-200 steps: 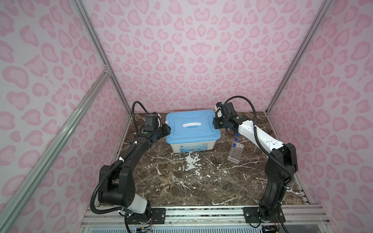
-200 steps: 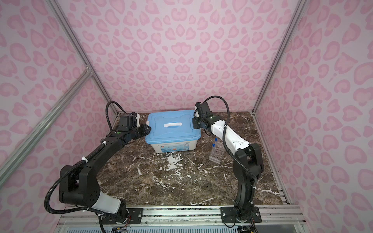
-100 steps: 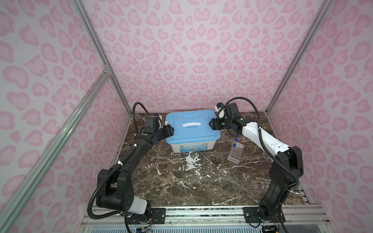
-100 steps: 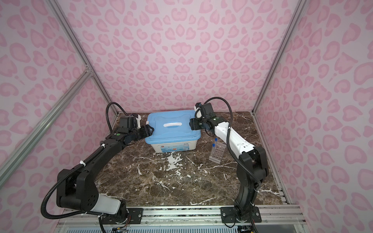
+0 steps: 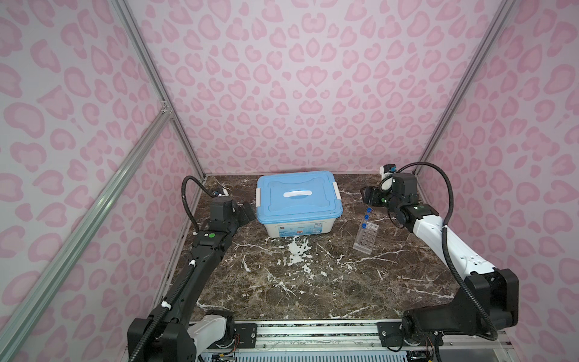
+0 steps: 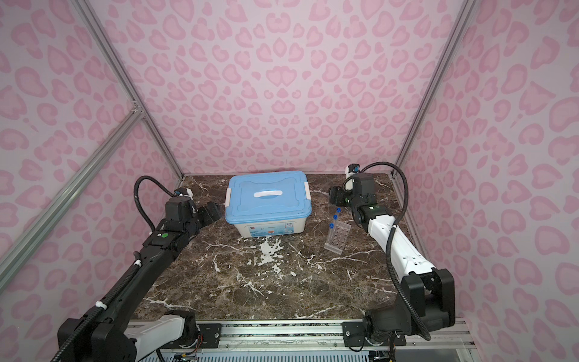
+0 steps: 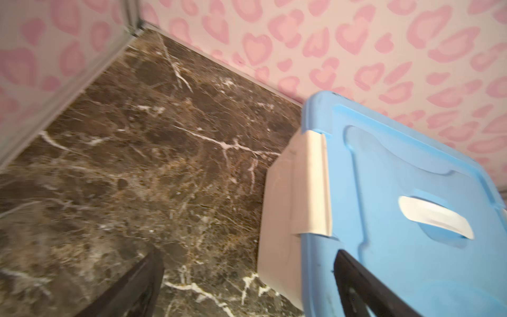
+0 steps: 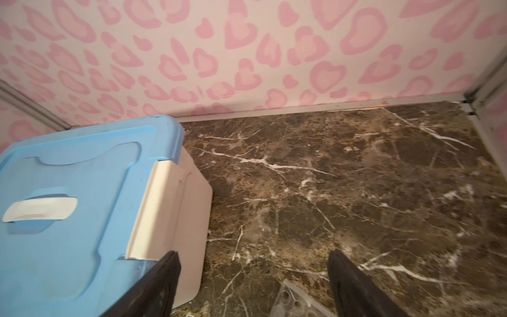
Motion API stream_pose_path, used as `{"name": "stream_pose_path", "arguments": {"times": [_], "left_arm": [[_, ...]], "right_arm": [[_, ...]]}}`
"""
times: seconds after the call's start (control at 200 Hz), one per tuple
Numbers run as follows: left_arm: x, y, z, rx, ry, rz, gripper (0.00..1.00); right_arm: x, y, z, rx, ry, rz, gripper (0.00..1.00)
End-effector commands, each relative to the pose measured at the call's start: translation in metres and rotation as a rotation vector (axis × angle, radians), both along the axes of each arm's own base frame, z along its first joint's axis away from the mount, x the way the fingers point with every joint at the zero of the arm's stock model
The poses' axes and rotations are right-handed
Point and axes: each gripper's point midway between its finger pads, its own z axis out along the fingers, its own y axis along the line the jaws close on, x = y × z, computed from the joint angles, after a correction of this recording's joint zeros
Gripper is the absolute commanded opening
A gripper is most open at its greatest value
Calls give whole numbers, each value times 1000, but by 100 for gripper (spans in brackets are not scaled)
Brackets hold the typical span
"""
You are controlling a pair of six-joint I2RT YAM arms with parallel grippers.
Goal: Organize the chemistry lab equipment
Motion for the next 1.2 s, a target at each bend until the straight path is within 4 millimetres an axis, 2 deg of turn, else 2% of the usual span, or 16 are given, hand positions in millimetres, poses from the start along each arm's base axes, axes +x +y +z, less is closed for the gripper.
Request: {"name": "stream_pose_path", "arguments": {"times": [0.0,0.09,0.225,0.43,0.55,0.725,0.93,1.195], "left_arm": [[-13,43,1,93,-27,212,98],[-24,62,-11,124,7,297,98],[-36,79,-29,149,31,393,98],[-45,96,-39,223,34,472,97],[-46,98,-42,247,-1,472,97],[-43,89,-52,241,-83,397,97],[-50,98,-69,329,-36,411,97],[-42,89,-79,333,-75,340,97]], "right_arm": [[2,-43,6,-78,-87,-156,88],[-7,-70,0,-108,-108,-230,90],[-18,-106,-14,-139,-123,-337,92],[-31,-133,-31,-152,-125,-418,92],[-35,-139,-49,-173,-112,-447,92],[-46,-132,-74,-140,-159,-423,92],[-58,-136,-83,-189,-190,-436,92],[-64,-136,-94,-202,-207,-437,92]]}}
